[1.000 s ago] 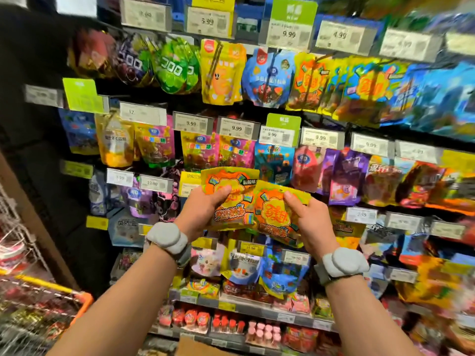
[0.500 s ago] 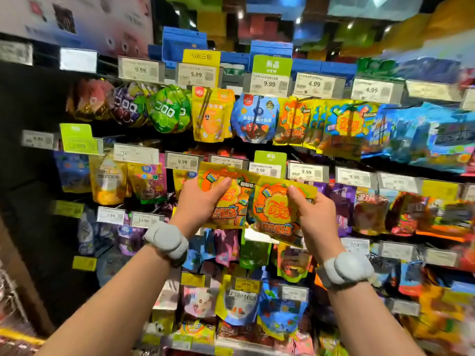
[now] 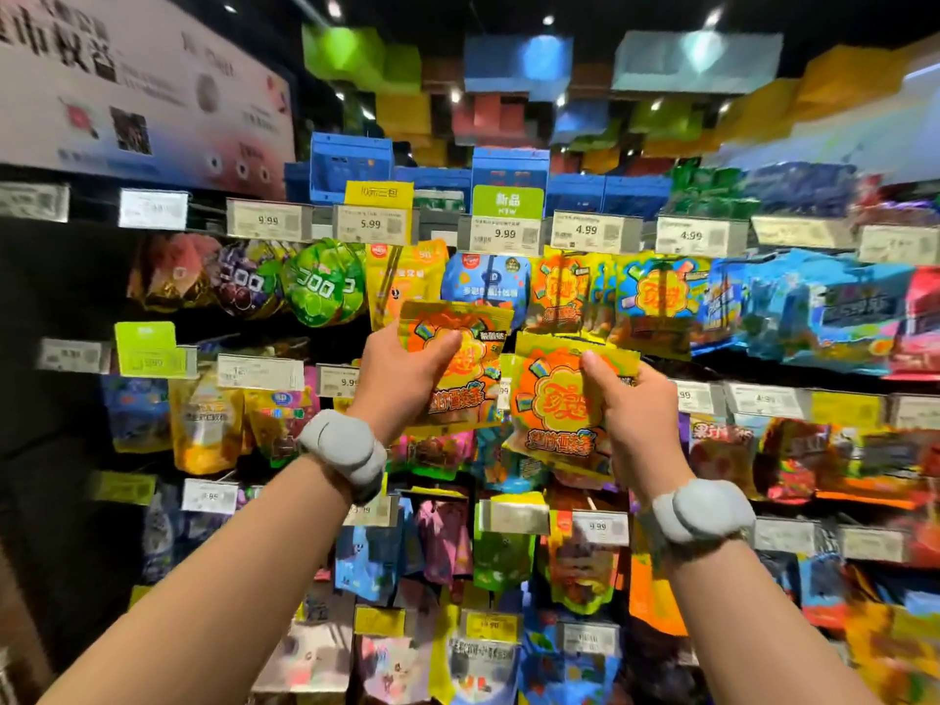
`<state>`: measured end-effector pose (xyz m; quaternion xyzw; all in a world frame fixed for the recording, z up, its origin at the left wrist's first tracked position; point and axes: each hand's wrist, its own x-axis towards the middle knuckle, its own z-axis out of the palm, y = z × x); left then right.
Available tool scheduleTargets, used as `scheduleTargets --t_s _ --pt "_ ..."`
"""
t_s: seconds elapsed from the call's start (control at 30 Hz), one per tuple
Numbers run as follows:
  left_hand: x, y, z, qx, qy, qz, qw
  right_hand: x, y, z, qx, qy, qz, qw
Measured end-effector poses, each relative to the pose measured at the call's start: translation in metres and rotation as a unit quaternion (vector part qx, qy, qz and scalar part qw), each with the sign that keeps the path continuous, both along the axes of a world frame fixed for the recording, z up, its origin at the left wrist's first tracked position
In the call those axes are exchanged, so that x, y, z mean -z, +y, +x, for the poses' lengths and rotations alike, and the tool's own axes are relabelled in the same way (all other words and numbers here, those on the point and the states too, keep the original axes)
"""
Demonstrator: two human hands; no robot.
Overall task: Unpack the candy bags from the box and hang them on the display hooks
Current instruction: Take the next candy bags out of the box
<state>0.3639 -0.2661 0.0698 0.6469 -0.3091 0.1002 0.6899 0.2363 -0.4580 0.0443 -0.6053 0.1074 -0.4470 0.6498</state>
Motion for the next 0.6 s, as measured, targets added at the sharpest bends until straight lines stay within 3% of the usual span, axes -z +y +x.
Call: scheduleTargets --t_s 0.2,0.5,0.6 --pt "-0.031 -0.019 0.0 -0.004 0.016 -0.024 1.0 -0.023 -0.006 -0.002 0.016 -0.02 -0.009 1.0" --pt "-0.062 -0.039 0.002 -0.007 -0.091 0.087 0.992 -0.043 -0.03 -0.009 0.046 -0.03 -0.023 0.998" --pt "-0.073 -0.043 -0.003 -0.043 -0.163 0.153 0.974 -0.048 -0.036 -0.012 0.045 -0.04 -0.021 0.998"
